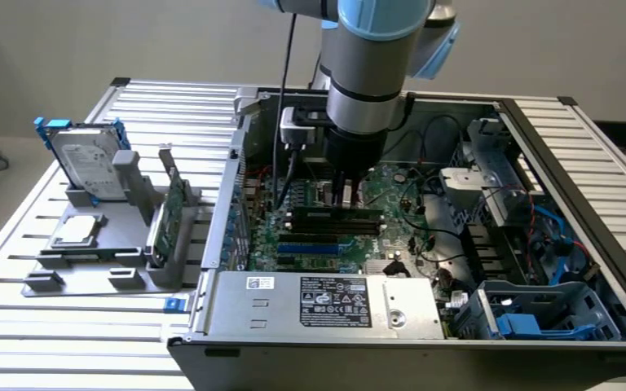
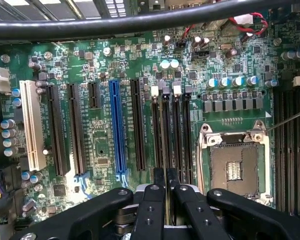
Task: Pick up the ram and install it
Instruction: 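Insert the ram into the slot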
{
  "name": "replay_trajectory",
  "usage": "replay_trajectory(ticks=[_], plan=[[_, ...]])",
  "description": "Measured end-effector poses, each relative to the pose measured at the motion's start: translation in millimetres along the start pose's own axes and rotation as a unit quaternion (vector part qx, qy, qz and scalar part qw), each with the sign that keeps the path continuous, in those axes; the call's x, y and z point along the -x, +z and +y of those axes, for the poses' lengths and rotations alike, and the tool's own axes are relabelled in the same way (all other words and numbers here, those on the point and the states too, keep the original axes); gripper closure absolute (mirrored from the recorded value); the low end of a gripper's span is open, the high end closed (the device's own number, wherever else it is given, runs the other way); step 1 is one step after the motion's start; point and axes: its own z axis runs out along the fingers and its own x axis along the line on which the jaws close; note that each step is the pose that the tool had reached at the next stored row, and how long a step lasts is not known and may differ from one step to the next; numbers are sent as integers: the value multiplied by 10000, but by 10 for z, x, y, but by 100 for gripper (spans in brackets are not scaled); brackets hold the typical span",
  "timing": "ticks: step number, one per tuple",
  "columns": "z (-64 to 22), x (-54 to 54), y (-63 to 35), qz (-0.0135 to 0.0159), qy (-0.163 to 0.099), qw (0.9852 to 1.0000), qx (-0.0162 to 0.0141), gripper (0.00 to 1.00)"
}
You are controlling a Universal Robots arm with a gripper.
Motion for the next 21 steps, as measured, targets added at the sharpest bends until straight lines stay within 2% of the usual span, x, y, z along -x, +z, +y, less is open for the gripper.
replay_trajectory(ticks=[4, 21], plan=[[-1, -1, 42, 0, 0, 10000, 0, 86], [-4, -6, 108, 0, -2, 10000, 0, 86]])
